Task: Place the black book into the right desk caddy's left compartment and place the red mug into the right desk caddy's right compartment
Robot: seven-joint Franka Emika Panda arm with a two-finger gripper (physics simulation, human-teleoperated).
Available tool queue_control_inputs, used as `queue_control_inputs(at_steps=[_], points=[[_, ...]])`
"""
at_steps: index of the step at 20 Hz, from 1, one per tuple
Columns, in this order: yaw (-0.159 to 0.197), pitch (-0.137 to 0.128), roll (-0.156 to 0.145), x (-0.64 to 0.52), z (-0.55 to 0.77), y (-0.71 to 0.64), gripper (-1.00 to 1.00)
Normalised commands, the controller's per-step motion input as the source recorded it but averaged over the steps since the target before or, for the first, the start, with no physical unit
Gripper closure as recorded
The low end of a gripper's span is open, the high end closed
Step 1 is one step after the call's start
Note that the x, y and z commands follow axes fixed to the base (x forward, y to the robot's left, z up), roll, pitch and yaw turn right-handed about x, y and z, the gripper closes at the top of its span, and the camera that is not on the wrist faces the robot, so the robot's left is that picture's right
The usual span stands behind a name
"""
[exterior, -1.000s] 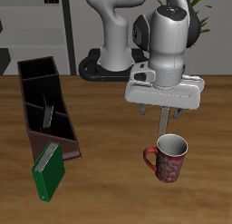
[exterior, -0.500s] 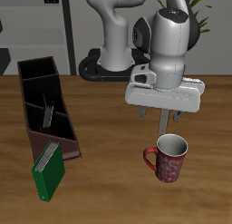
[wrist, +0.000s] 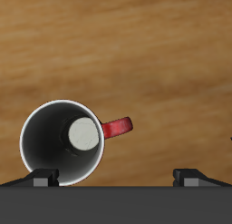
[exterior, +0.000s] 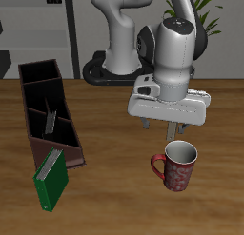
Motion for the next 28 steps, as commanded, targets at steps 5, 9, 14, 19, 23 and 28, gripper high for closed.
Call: queue_control_inputs(at_steps=[5, 9, 14, 19, 23, 28], points=[[-0.031, 0.027, 0.002, -0.01, -0.26, -0.04, -1.0], [-0.048, 0.023, 0.018, -0.06, -0.29, 0.0, -1.0], [-0.058, -0.001, -0.009, -0.04, -0.13, 0.01, -1.0], [-0.007, 0.018, 0.002, -0.02, -0.18, 0.13, -1.0], [-0.007, 0.026, 0.028, -0.01, -0.18, 0.17, -1.0], [-0.008, 0.02, 0.007, 0.02, -0.14, 0.01, -1.0]])
